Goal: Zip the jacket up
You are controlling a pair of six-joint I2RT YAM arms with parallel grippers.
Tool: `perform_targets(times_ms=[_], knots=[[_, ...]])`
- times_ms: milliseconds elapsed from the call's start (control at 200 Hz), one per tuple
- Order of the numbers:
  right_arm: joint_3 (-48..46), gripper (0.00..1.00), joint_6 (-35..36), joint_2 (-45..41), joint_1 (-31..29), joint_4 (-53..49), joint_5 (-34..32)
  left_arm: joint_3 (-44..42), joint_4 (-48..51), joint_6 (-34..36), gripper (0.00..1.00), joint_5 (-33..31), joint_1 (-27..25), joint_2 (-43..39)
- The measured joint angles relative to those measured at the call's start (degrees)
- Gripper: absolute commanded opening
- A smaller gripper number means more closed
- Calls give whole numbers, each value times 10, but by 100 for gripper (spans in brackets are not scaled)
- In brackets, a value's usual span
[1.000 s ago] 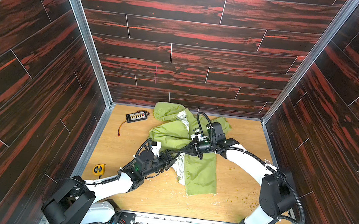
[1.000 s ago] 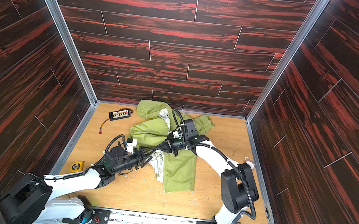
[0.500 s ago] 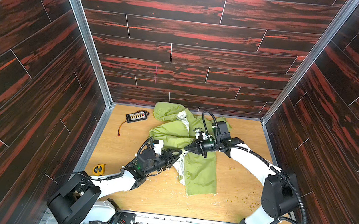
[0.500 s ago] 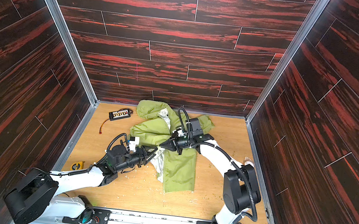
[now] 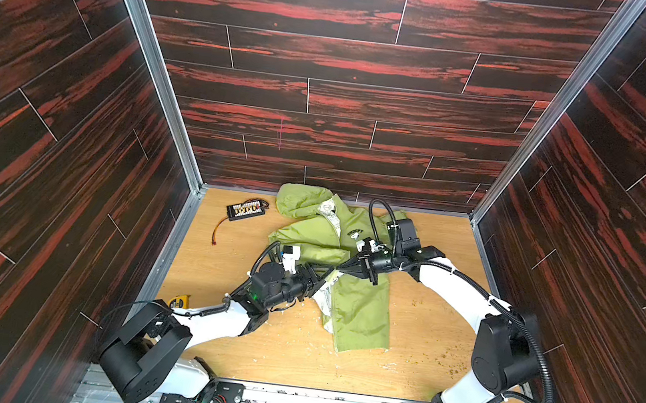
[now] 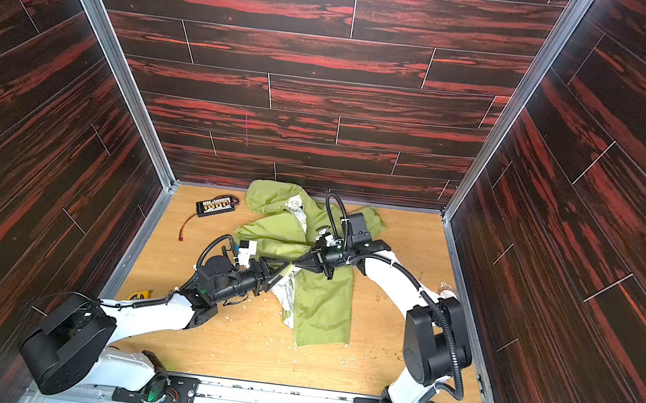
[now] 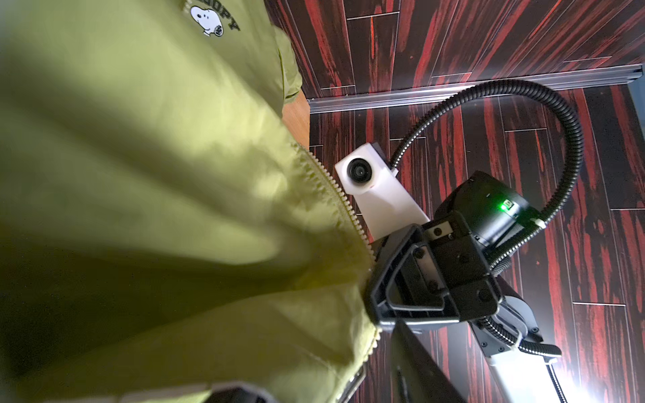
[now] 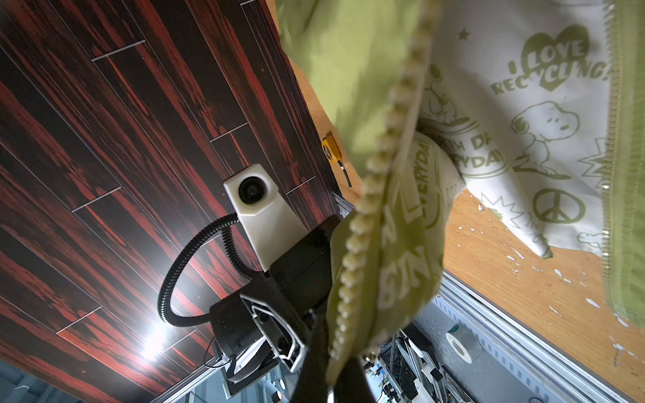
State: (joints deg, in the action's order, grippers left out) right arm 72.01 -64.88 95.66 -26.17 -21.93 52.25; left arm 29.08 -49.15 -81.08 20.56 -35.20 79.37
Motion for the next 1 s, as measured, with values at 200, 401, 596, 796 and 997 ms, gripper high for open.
perform_targets(times_ms=[200,401,596,796,997], knots=[[7,0,7,0,9,-11,7,27,-9,1,42,30,1,21],[20,0,16,0,17,-20,11,45,-19,2,36,62,1,43],[25,0,24,0,31,-31,15,46,-26,0,31,74,1,48],[34,0,35,0,40,-47,21,54,-32,-1,24,80,1,59],[37,0,44,0,46,-52,23,72,-42,-4,21,93,1,85]])
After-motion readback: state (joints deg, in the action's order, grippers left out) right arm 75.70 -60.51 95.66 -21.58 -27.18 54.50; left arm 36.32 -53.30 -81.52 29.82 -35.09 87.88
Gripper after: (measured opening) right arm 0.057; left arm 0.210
